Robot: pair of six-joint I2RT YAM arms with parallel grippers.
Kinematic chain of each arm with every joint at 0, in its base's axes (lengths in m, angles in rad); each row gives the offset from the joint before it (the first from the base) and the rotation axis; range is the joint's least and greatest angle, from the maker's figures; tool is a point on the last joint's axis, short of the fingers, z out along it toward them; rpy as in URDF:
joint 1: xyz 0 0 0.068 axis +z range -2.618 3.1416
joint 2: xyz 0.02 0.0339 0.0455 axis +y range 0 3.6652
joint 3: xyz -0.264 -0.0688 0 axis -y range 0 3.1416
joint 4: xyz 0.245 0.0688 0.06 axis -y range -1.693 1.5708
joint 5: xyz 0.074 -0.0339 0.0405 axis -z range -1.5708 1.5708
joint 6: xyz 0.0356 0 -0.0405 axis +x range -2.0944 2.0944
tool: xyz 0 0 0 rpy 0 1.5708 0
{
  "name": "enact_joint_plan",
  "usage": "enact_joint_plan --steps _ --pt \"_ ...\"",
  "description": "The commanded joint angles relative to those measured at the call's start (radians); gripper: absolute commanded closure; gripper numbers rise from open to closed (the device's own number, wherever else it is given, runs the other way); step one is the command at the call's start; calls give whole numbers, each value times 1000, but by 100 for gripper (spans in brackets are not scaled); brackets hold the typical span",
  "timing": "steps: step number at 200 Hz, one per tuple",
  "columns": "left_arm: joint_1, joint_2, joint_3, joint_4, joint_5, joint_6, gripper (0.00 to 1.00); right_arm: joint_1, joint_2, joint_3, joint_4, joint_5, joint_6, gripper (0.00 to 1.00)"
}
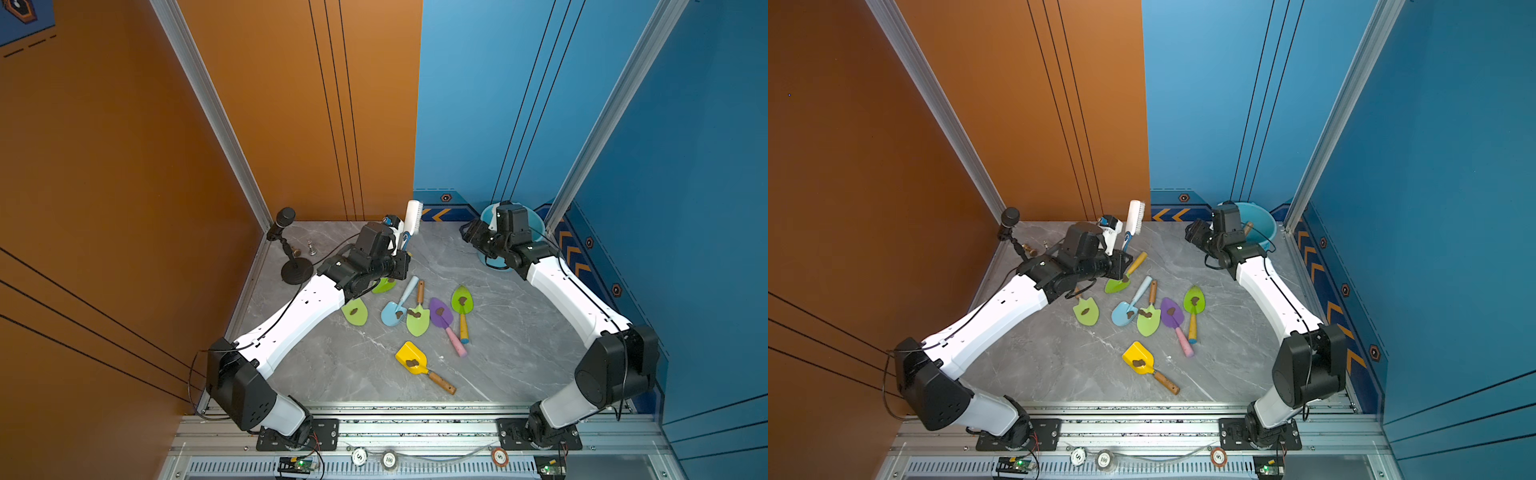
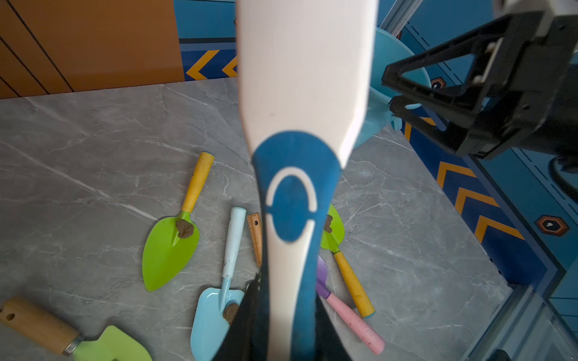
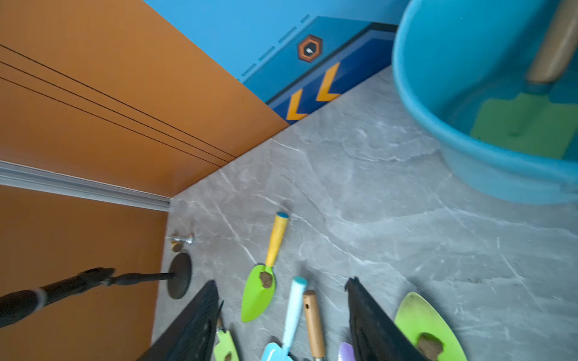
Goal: Brush the soil off the hand trowel and place it into the bucket
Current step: Pick up the hand trowel from the center of the board.
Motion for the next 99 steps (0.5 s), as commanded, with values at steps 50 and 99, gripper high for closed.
enact_joint_plan --steps 50,99 --pt "-1 -129 -110 -3 -168 -8 100 163 204 -31 -53 57 -187 43" --pt "2 -215 -184 -41 -178 -16 100 234 336 -49 -26 -43 -267 46"
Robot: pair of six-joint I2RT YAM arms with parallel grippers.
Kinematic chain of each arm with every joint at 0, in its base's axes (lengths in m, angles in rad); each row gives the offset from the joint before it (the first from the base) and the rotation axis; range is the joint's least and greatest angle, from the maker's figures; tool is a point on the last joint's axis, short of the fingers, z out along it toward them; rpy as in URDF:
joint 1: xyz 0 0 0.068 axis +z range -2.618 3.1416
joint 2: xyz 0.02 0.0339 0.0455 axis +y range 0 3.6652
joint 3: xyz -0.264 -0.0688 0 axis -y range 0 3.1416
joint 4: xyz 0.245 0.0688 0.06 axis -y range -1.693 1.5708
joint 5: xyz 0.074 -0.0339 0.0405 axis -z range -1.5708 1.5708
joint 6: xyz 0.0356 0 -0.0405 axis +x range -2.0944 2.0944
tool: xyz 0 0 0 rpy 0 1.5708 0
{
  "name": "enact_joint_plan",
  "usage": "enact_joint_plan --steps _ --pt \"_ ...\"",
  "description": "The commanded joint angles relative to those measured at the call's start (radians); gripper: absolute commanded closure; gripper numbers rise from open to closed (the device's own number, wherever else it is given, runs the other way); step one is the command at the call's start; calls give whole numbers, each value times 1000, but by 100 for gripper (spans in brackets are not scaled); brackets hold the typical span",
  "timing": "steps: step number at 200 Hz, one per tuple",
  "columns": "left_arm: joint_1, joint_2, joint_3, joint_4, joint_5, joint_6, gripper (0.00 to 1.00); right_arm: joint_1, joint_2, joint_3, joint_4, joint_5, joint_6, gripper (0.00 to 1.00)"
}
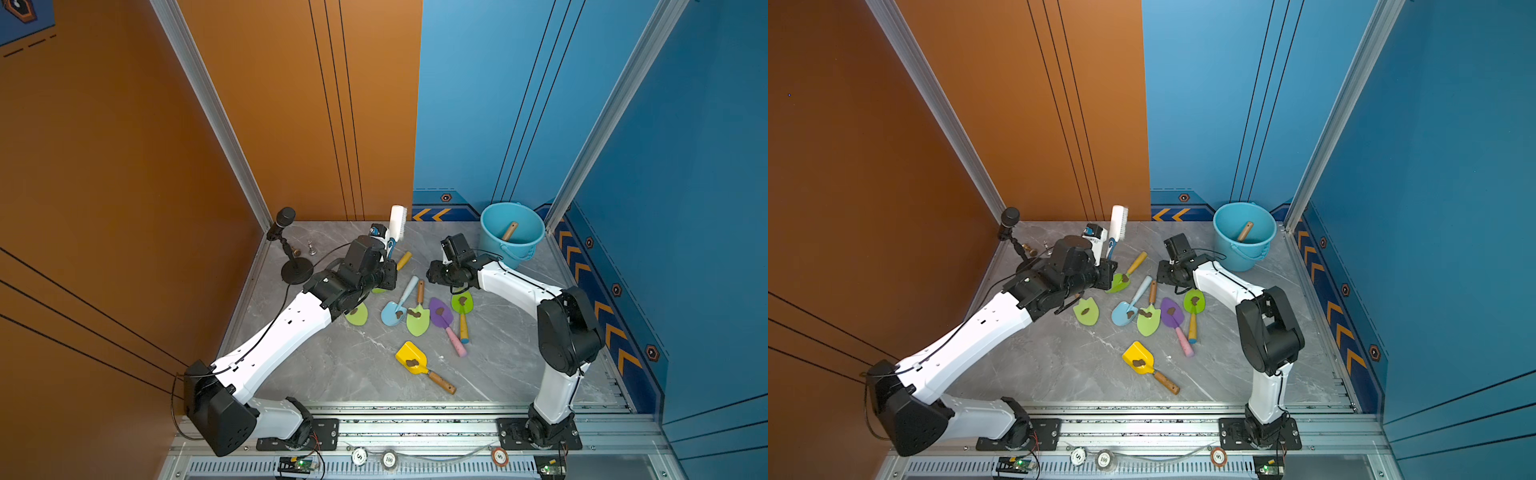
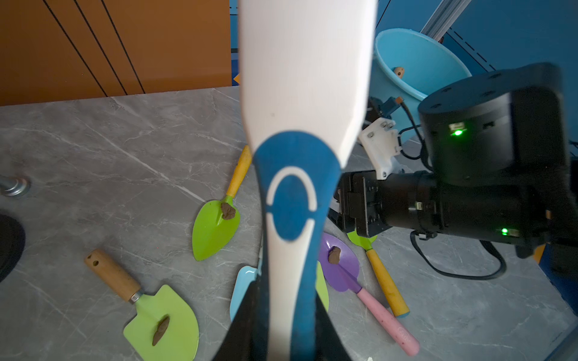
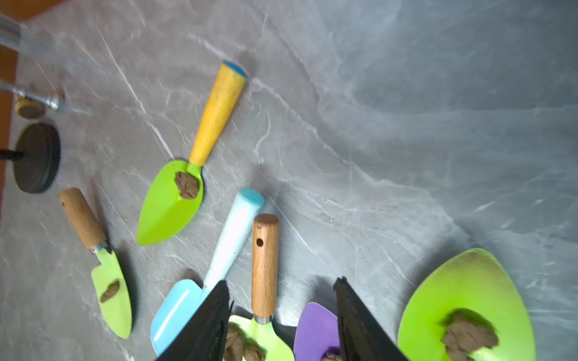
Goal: Brush the soil off the hand trowel and place it into the bucket
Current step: Pick up the hand trowel from the center of the board.
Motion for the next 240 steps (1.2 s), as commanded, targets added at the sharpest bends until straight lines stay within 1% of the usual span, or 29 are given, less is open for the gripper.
enact_joint_plan --steps 1,37,50,74,95,98,107,140,160,173,188,207,240 --pt "6 -50 -40 -24 -34 -13 100 34 52 -16 6 -53 -82 46" --pt "9 -87 -80 -22 -49 -29 100 46 102 -14 20 -43 -89 47" --pt "11 -92 -87 -18 -56 -30 100 41 119 -13 37 -61 -86 47" --pt "15 -93 -93 -10 -59 -34 100 41 162 19 38 -65 -83 47" --pt "17 -93 -101 1 -50 -46 100 39 183 52 31 -60 -80 49" --pt "17 -94 -101 2 -50 -46 100 39 209 57 27 -58 -80 50" --pt "17 -94 -104 1 -50 -49 100 40 222 71 20 -54 -79 50" --pt "22 -106 -120 2 -44 -69 100 40 246 123 -43 -10 -58 53" --pt "21 -114 -135 14 -37 -83 100 40 248 124 -48 -8 -39 54" --pt "22 -117 -144 16 -34 -91 100 40 251 121 -38 -10 -27 57" --pt "21 -119 -150 14 -23 -89 100 37 256 126 -33 -18 -15 66" --pt "21 -119 -151 -7 -6 -76 100 37 252 130 -30 -21 -12 74" --pt "24 -122 -149 -70 -3 -47 100 24 219 132 -30 -2 -34 80"
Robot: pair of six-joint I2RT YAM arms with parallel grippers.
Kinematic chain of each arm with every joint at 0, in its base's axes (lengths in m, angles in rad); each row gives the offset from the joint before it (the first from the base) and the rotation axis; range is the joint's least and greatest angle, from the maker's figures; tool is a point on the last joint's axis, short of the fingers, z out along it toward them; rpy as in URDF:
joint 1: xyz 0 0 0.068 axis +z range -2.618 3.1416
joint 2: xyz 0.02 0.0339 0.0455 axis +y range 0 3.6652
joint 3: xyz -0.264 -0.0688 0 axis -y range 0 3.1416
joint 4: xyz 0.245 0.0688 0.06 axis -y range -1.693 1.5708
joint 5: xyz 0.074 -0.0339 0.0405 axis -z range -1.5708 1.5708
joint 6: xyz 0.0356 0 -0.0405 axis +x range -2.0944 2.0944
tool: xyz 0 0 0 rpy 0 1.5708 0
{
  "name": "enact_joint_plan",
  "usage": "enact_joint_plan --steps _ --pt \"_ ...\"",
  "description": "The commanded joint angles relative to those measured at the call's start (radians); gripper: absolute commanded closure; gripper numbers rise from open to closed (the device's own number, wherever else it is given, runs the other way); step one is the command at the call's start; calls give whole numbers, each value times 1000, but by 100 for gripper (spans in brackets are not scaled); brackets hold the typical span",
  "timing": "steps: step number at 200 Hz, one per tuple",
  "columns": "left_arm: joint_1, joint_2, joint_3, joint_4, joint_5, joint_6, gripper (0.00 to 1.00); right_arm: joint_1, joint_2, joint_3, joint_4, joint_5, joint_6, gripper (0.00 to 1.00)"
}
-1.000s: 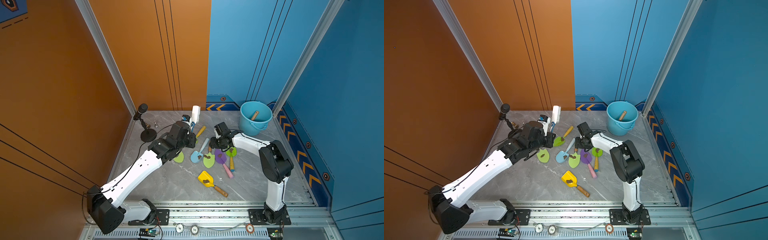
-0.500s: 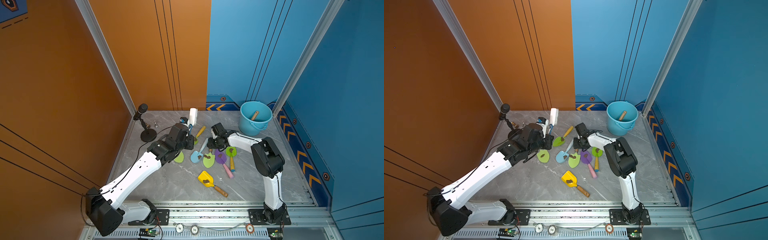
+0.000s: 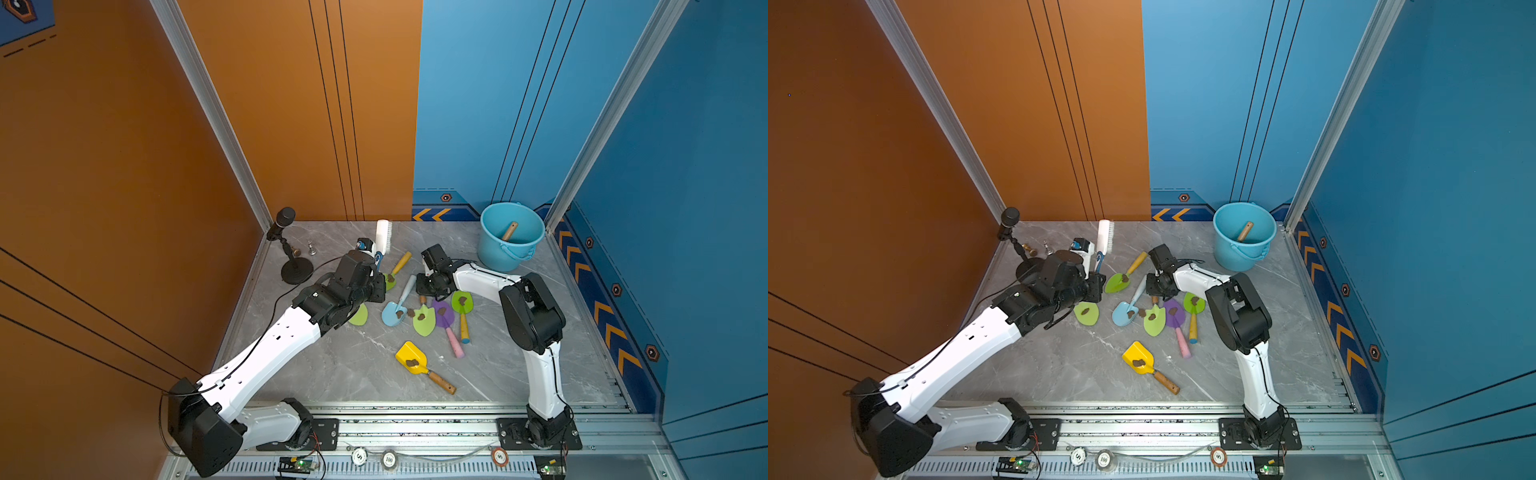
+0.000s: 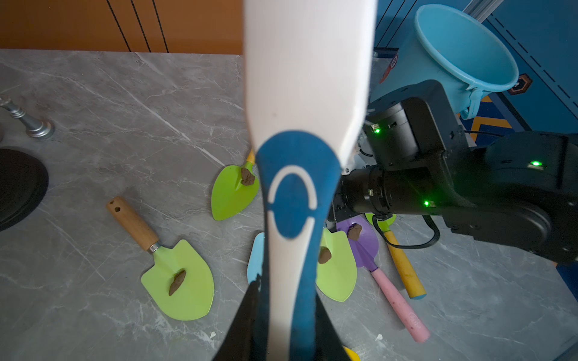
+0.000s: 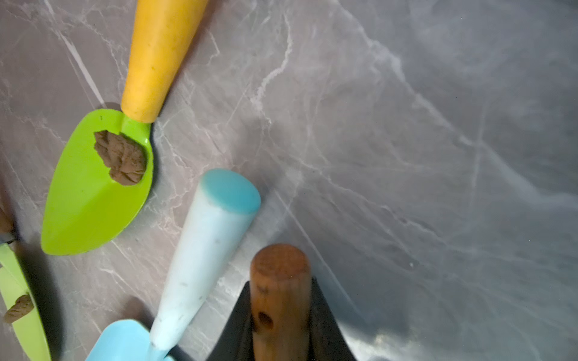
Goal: Brush the soil off the hand trowel and place it into the bucket
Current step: Pick up the hand trowel from the center of the board, then brush off the soil from the hand trowel.
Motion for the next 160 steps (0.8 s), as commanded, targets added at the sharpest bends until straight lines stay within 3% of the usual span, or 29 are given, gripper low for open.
enact_joint_plan --steps 1,75,160 --pt "10 -24 -10 -47 19 27 100 -16 -15 19 -40 31 -9 80" --pt "-22 16 -6 -164 21 114 100 -68 -153 22 75 21 13 83" --pt "-175 378 166 -216 -39 137 100 -55 -232 139 47 39 -35 84"
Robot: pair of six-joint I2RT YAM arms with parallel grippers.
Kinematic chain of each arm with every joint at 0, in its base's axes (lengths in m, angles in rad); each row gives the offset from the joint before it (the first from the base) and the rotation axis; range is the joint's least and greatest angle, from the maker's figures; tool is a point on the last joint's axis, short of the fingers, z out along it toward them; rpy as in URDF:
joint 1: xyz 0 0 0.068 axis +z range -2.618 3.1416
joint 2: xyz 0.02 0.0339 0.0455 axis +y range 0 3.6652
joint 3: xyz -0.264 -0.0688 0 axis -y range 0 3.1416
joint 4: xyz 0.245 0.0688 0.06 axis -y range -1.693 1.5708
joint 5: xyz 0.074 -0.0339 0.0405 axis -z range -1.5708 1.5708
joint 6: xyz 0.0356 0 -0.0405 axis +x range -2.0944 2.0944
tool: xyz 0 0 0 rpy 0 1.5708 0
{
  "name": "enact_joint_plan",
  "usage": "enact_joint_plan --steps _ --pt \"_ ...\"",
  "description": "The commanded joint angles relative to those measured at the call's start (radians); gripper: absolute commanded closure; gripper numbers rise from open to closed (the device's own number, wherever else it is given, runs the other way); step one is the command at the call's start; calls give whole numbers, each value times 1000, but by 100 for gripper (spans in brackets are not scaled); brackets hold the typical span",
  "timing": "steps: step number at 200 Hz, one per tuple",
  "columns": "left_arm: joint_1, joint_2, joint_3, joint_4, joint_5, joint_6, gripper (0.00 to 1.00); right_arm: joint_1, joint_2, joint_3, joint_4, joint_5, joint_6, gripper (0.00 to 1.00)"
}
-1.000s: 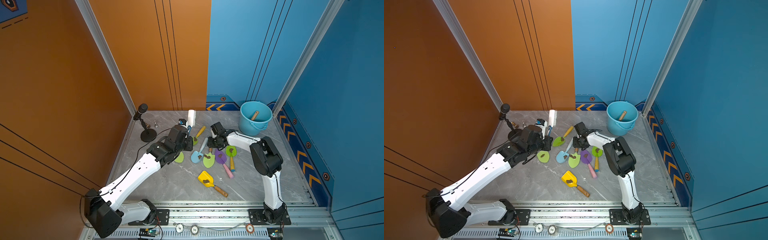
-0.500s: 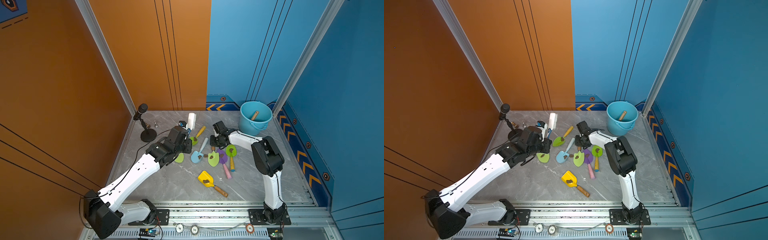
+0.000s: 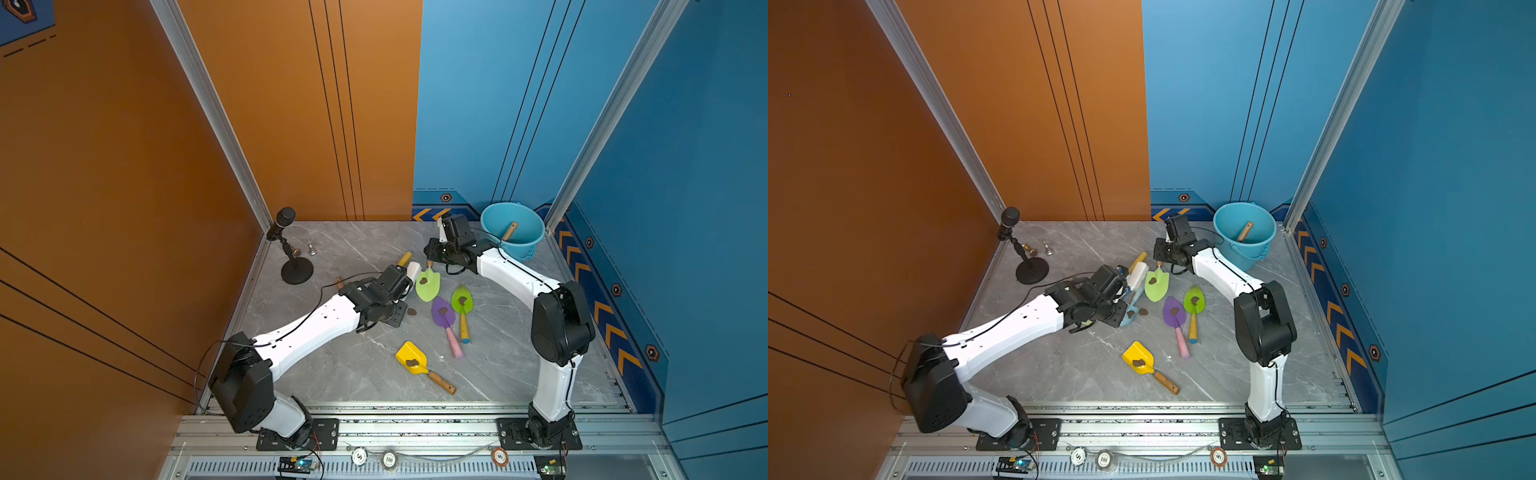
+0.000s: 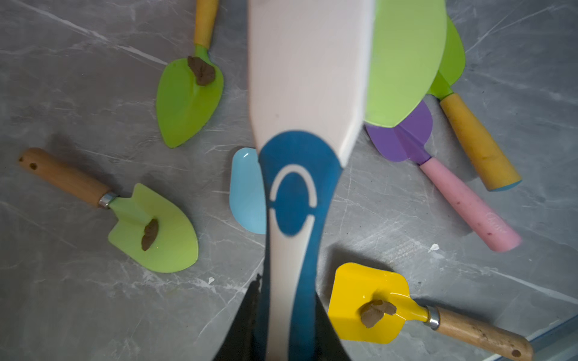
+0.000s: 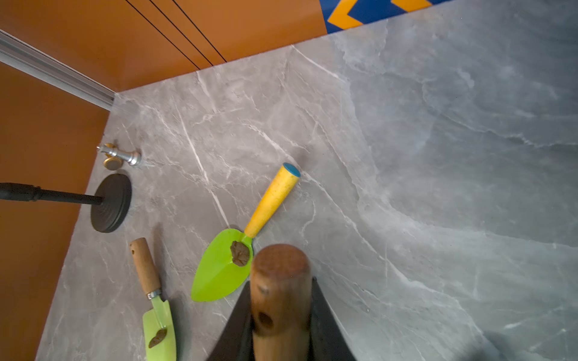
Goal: Brush the soil off the hand trowel and place it into the bucket
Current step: Brush off the soil from the hand trowel.
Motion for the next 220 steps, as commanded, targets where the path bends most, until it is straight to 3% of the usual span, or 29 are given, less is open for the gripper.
enact_joint_plan --steps 1,58,98,140,220 --pt "-19 65 89 -22 -39 17 100 23 -46 32 -7 31 -36 84" --pt "-45 170 129 -104 -76 22 100 46 -95 27 10 132 -72 85" --pt "-138 111 43 -214 -94 -41 100 39 -87 60 37 155 -98 86" --pt "-112 39 51 -224 -114 -60 100 42 -50 93 35 166 -103 86" --pt "11 165 216 -133 -165 126 100 52 -64 106 2 144 -108 86"
